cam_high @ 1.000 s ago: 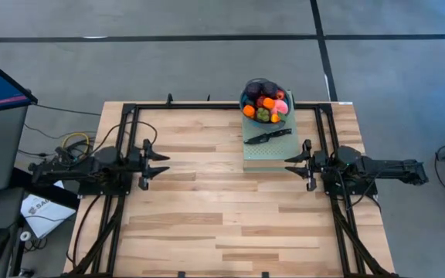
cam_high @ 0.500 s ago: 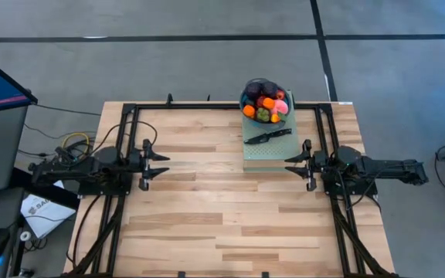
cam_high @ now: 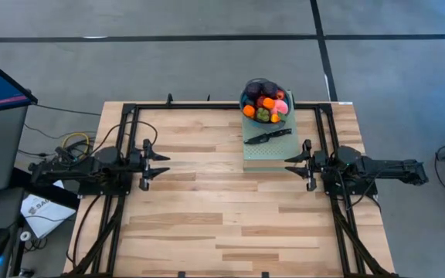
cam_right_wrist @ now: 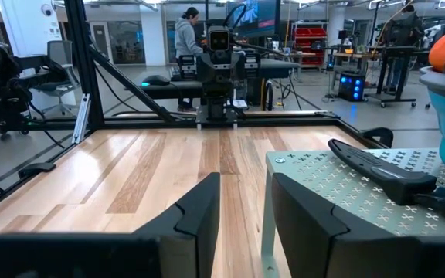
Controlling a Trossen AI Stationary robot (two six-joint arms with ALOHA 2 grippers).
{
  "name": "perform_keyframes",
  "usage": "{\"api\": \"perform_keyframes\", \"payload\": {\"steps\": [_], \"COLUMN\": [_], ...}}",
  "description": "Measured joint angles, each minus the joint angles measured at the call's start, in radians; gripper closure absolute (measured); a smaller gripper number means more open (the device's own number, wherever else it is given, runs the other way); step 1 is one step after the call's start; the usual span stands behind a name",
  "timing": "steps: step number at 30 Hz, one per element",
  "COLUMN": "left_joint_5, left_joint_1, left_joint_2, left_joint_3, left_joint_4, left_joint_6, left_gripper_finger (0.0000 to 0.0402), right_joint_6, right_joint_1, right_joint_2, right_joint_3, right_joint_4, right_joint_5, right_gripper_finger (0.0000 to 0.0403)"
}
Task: Pick & Place Fruit
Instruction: Return to Home Position
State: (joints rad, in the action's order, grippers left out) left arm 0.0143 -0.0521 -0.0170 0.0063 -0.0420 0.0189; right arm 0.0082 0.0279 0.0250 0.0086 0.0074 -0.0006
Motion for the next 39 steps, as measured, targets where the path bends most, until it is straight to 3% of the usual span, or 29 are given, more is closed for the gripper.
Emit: {"api": "perform_keyframes", "payload": {"steps": [24, 28, 34, 39], "left_joint_5": [-0.018, -0.022, -0.023, -0.023], "left_joint_1": [0.000, 0.000, 0.000, 0.000], "left_joint_2": [0.009, 0.011, 0.011, 0.011], "left_joint_3": [0.000, 0.000, 0.000, 0.000], "left_joint_4": [0.010, 0.016, 0.019, 0.021], "left_joint_6": [0.000, 0.007, 0.006, 0.003], "left_gripper_finger": [0.0245, 0.0283, 0.0383, 0.0396], "right_joint_6": [0.000, 0.000, 0.000, 0.000], "right_joint_1": [0.000, 0.000, 0.000, 0.000], "right_joint_2": [0.000, 0.000, 0.000, 0.000], "right_joint_3": [0.000, 0.000, 0.000, 0.000], "right_joint_4": [0.000, 0.000, 0.000, 0.000], "right_joint_5": [0.000, 0.000, 0.000, 0.000], "right_gripper_finger": [0.0290, 0.0290, 0.0290, 0.0290]}}
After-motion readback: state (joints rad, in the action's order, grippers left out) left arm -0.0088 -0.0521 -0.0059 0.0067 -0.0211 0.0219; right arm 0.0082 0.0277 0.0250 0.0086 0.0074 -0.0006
